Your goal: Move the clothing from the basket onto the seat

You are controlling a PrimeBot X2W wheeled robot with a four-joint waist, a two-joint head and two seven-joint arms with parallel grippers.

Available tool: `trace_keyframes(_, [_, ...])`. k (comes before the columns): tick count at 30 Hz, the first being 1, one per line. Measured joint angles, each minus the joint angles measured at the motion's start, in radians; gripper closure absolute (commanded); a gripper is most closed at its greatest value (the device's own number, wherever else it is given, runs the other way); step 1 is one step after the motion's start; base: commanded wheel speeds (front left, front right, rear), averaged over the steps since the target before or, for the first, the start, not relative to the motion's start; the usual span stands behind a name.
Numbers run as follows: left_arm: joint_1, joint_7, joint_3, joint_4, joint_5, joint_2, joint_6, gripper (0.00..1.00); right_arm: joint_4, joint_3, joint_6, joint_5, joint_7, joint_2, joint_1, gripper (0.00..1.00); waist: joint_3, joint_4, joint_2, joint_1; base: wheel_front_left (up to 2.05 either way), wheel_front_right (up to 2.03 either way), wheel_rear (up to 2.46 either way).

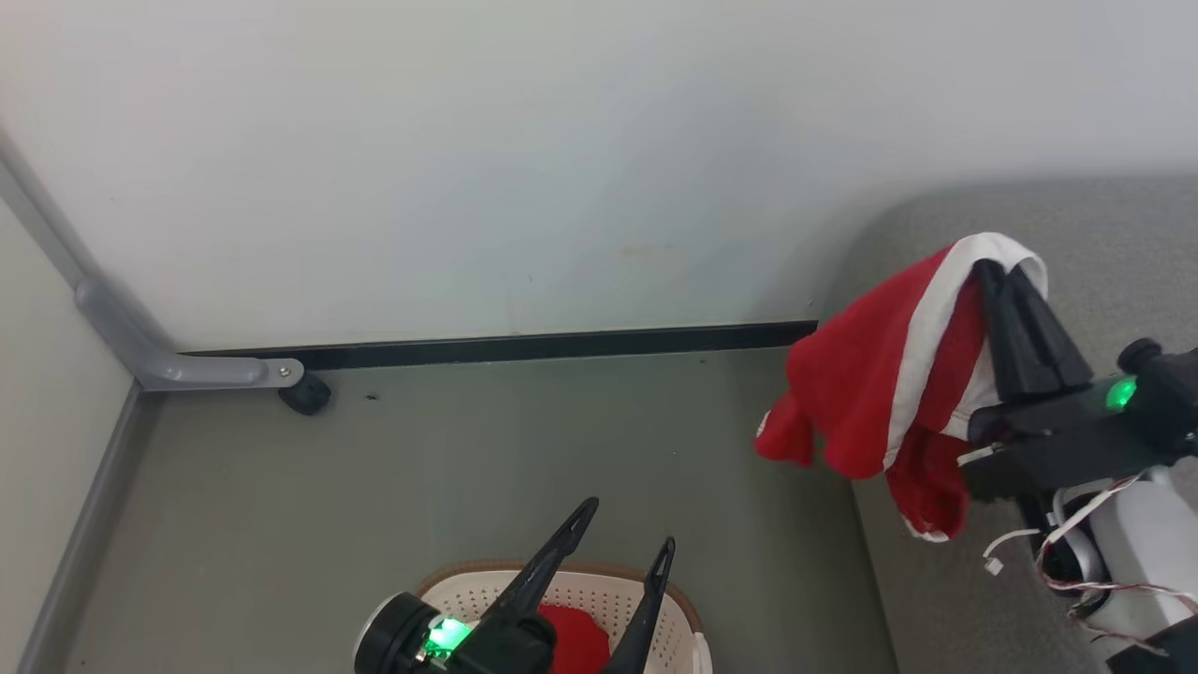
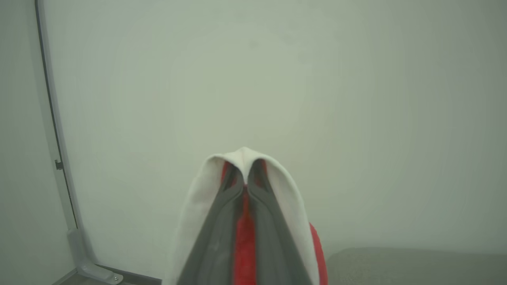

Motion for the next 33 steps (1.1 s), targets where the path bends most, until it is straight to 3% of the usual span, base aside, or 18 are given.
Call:
trace_keyframes(10, [0.019, -0.004, -0.023, 0.004, 0.029, -0.001, 0.001, 0.0, -0.001, -0.115, -0.021, 0.008, -0.001, -0.072, -0.046, 1.0, 0.064, -0.05, 0.0, 0.0001, 0.0, 0.0, 0.0])
trace_keyframes(23, [-0.023, 0.0, -0.036, -0.019, 0.085, 0.024, -0.001, 0.0, -0.035, -0.181, -0.062, 0.036, -0.001, -0.057, -0.051, 1.0, 0.166, -0.153, 0.0, 0.0001, 0.0, 0.0, 0.0])
trace_keyframes(33, [-0.071, 0.029, -0.036, -0.03, 0.123, 0.046, -0.008, 0.0, 0.005, -0.262, -0.062, 0.074, -0.001, -0.059, -0.09, 1.0, 0.251, -0.26, 0.0, 0.0, 0.0, 0.0, 0.0])
